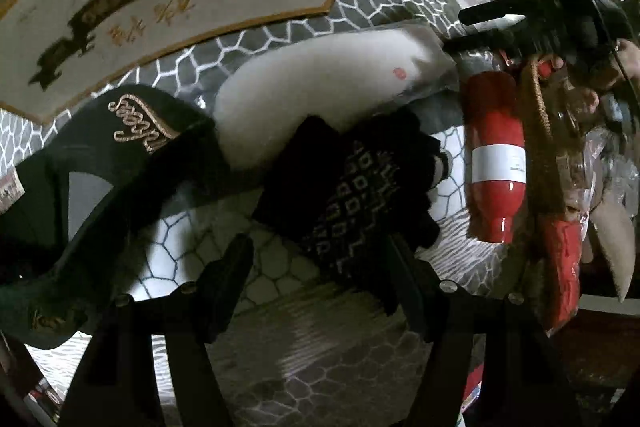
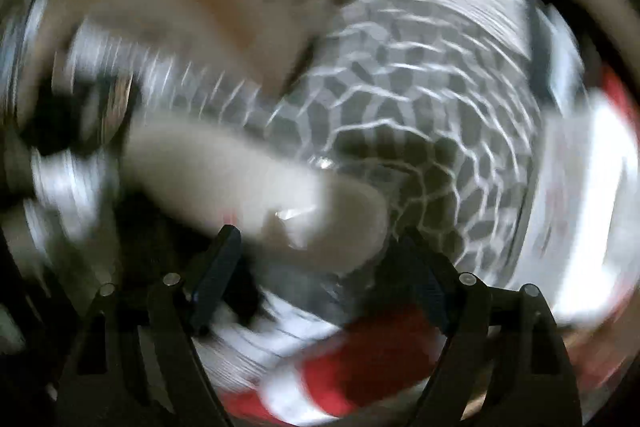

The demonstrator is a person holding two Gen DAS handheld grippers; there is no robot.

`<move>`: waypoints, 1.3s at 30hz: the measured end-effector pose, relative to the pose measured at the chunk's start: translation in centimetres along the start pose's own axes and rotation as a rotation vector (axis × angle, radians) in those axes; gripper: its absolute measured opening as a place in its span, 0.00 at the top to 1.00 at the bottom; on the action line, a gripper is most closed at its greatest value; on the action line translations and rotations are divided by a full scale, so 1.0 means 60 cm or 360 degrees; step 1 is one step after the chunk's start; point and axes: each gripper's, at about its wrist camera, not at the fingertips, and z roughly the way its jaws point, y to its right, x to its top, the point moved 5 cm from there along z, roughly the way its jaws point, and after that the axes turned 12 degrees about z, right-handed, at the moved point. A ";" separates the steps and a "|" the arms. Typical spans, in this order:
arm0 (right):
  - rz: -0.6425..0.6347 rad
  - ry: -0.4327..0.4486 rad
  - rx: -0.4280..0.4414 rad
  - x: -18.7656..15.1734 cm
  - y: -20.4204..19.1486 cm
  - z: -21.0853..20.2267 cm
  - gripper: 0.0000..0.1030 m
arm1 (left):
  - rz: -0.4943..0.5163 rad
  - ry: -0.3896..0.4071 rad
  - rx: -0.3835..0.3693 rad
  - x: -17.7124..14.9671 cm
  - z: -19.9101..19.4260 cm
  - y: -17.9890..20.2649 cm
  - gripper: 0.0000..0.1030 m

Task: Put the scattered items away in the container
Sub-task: 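Grasp the plastic-wrapped white roll with the right gripper, then lift the white roll and carry it over the cardboard box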

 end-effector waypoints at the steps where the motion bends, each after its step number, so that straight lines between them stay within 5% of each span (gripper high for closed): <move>1: -0.0164 -0.0047 -0.0035 -0.002 -0.015 0.008 0.23 | -0.0017 0.0007 -0.0005 0.001 0.001 -0.005 0.34; 7: -0.0887 -0.0121 -0.0268 0.002 -0.075 0.053 0.23 | -0.0171 0.0094 -0.0041 -0.005 -0.003 -0.030 0.34; 14: -0.1042 -0.0320 -0.0351 0.017 -0.090 0.146 0.13 | -0.0281 0.0095 -0.0086 -0.039 -0.003 -0.041 0.34; 17: -0.1034 -0.0387 -0.0369 0.016 -0.097 0.156 0.25 | -0.0328 0.0086 -0.0092 -0.048 -0.004 -0.049 0.34; 23: -0.0760 -0.0289 -0.0211 0.011 -0.075 0.072 0.40 | -0.0385 0.0130 -0.0131 -0.033 -0.026 -0.057 0.34; 28: -0.0231 -0.0151 0.0032 -0.013 -0.048 -0.027 0.57 | -0.0518 0.0226 -0.0249 0.012 -0.059 -0.062 0.32; 33: 0.0246 -0.0203 0.0295 -0.067 -0.051 -0.045 0.59 | -0.0686 0.0120 -0.0414 0.044 -0.031 -0.048 0.30; 39: 0.0781 -0.0213 0.0664 -0.149 -0.134 -0.033 0.63 | -0.0853 0.0056 -0.0504 0.047 0.004 -0.031 0.29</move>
